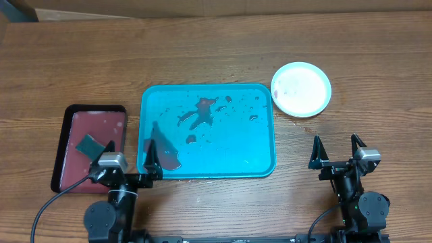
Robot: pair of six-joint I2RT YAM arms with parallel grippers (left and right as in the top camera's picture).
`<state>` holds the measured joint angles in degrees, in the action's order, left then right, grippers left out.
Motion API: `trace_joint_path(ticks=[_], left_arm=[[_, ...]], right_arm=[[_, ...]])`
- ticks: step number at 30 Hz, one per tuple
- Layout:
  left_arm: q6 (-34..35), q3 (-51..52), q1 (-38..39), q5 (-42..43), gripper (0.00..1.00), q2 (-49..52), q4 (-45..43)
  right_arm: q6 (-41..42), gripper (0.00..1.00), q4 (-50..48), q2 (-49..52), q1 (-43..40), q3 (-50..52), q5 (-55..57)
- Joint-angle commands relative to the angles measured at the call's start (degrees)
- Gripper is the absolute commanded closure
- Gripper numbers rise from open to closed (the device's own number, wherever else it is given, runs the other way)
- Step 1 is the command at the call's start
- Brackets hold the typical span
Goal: Clean dirty plates on tray and stack at the side
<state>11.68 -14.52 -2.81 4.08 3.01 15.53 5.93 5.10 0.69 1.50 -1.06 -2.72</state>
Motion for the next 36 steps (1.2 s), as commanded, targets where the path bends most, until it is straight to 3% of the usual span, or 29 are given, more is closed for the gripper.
trace_joint_path(ticks=[1, 11, 20, 36], left_arm=[[5.27, 3.56, 0.66, -8.90, 0.00, -2.23, -2.08], [4.00, 13.88, 0.63, -10.01, 0.00, -2.82, -14.67], [-10.78, 14.25, 0.59, -8.31, 0.00, -2.82, -11.39], [-11.72, 14.25, 0.59, -8.50, 0.00, -2.75, -11.47]], right_arm=[[-0.20, 0.00, -0.46, -0.52, -0.28, 0.59, 0.31], [-0.20, 0.00, -0.46, -0.52, -0.28, 0.59, 0.31], [-0.17, 0.00, -0.46, -0.52, -0.28, 0.59, 0.31], [-0.20, 0.00, -0.46, -0.52, -0.28, 0.59, 0.31]])
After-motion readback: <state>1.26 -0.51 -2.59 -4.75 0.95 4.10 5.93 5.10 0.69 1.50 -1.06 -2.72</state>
